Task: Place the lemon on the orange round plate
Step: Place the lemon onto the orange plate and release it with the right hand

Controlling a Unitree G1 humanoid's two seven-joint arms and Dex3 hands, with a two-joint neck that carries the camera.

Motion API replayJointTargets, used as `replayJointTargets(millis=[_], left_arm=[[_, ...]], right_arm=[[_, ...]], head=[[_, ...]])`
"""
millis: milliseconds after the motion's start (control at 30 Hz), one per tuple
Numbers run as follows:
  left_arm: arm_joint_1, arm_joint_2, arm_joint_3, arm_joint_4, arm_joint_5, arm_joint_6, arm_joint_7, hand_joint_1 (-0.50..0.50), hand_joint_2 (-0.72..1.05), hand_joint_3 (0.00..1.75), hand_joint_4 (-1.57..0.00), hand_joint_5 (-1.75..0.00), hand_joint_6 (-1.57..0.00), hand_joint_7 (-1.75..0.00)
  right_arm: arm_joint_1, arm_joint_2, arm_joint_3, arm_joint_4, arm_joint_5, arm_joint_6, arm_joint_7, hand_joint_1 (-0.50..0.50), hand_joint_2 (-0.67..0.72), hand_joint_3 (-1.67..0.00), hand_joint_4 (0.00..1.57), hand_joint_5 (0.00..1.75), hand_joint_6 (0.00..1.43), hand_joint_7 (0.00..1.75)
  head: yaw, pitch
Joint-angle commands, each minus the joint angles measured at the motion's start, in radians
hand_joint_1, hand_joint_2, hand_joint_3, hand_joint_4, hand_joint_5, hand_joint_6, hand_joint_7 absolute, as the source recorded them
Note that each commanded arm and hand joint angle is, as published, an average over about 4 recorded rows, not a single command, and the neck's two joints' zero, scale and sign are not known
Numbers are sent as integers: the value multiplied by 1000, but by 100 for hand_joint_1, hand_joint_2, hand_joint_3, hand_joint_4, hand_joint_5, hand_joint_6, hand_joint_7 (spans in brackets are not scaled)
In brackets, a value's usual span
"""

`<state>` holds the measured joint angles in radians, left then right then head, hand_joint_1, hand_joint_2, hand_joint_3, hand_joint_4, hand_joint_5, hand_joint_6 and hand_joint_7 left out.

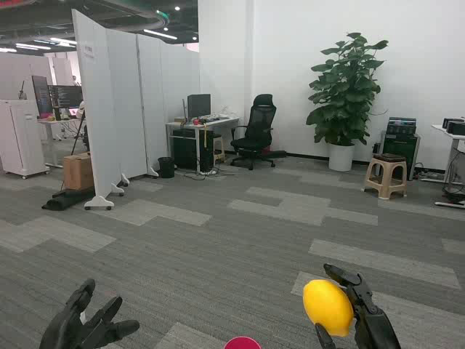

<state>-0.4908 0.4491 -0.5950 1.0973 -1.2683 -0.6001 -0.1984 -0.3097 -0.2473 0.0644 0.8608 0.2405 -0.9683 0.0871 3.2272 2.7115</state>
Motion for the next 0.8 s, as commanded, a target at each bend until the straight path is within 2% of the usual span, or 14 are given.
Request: replayJointTargets(millis=[33, 167, 333, 433, 533, 633, 733, 800], left_arm=[[16, 5, 19, -2, 4, -3, 0, 50, 96, 9, 0, 0, 0, 0], [17, 5, 21, -2, 4, -4, 0, 50, 96, 9, 0, 0, 0, 0], [18, 3, 21, -1, 4, -4, 0, 50, 96, 9, 0, 0, 0, 0], [18, 3, 22, -1, 4, -4, 0, 50, 96, 4, 0, 0, 0, 0], [18, 3, 23, -1, 4, -4, 0, 50, 96, 7, 0, 0, 0, 0], [18, 3, 23, -1, 4, -4, 0, 50, 96, 9, 0, 0, 0, 0], [18, 3, 23, 0, 4, -4, 0, 50, 96, 9, 0, 0, 0, 0], [18, 3, 23, 1, 4, -4, 1, 50, 96, 9, 0, 0, 0, 0]], right_arm=[[-8, 0, -13, 1, 5, -3, -12, -4, -60, -111, 3, 126, 9, 63], [-8, 0, -14, 1, 5, -3, -12, -4, -57, -111, 3, 128, 9, 63], [-8, 0, -14, 1, 5, -3, -12, -4, -60, -111, 3, 133, 9, 63], [-7, -1, -14, 1, 5, -3, -12, -4, -60, -111, 3, 128, 9, 66], [-6, -1, -14, 2, 5, -3, -12, -4, -60, -111, 3, 131, 9, 63], [-6, -1, -14, 3, 5, -3, -12, -4, -60, -111, 3, 126, 9, 63], [-6, -1, -14, 4, 5, -3, -12, -4, -57, -111, 3, 131, 9, 63], [-6, -2, -15, 5, 5, -3, -12, -4, -59, -111, 3, 128, 9, 63]], head=[[15, -15], [10, -10], [12, -20], [11, -41], [-2, -110], [-31, -209], [-64, -306], [-71, -324]])
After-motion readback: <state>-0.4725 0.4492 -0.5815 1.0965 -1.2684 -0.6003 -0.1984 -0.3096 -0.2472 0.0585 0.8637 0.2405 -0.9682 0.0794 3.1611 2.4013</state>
